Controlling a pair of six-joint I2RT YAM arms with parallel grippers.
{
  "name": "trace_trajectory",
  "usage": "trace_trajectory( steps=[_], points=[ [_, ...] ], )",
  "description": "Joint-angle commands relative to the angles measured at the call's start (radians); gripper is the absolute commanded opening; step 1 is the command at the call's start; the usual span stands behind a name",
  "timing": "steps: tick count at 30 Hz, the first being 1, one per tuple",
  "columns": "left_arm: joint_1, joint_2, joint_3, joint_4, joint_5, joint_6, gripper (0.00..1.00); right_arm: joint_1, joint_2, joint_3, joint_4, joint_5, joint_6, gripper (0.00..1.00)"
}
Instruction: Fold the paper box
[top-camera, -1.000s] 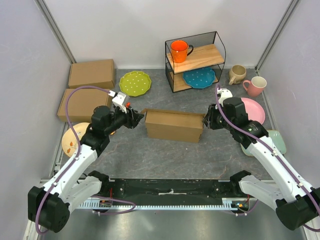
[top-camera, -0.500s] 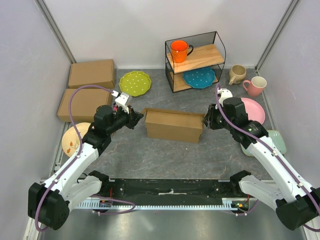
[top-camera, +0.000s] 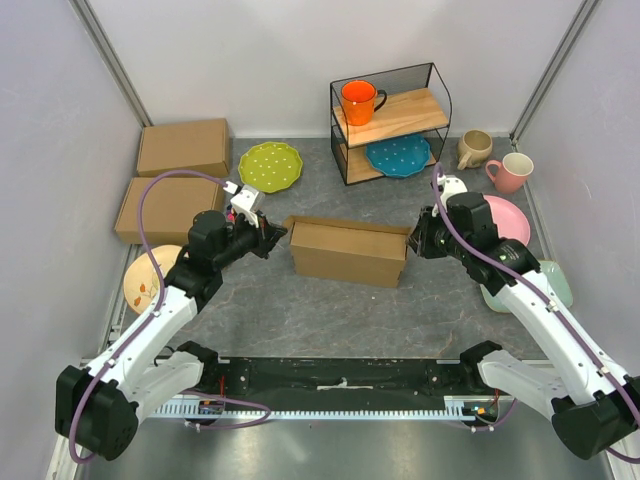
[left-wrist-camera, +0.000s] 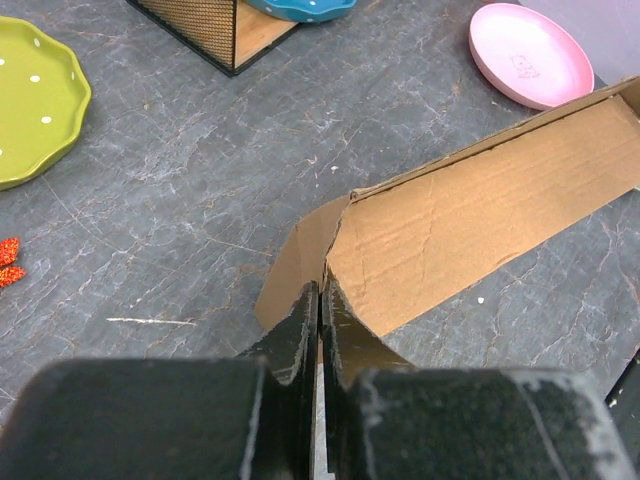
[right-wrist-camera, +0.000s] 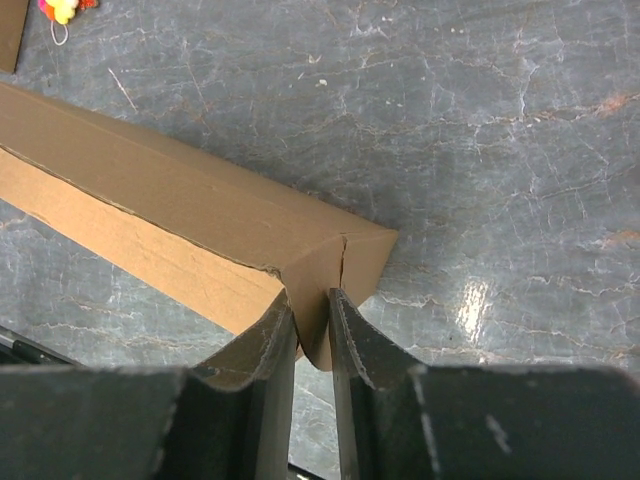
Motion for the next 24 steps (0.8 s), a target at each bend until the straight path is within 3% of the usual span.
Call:
trace_trajectory(
  steps=[1, 12, 24],
  points=[
    [-0.004, -0.02, 0.03, 0.025, -0.026, -0.019, 0.04, 0.002, -0.008, 0.038, -0.02, 0.022, 0.025, 0.25],
    [-0.019, -0.029, 0.02, 0.025, -0.018, -0.035, 0.02, 0.004, 0.018, 0.012, 0.045, -0.035, 0.17, 0.07],
    [-0.034, -0.02, 0.005, 0.039, -0.007, -0.071, 0.02, 0.009, 0.013, -0.063, 0.083, 0.019, 0.167, 0.0]
  ],
)
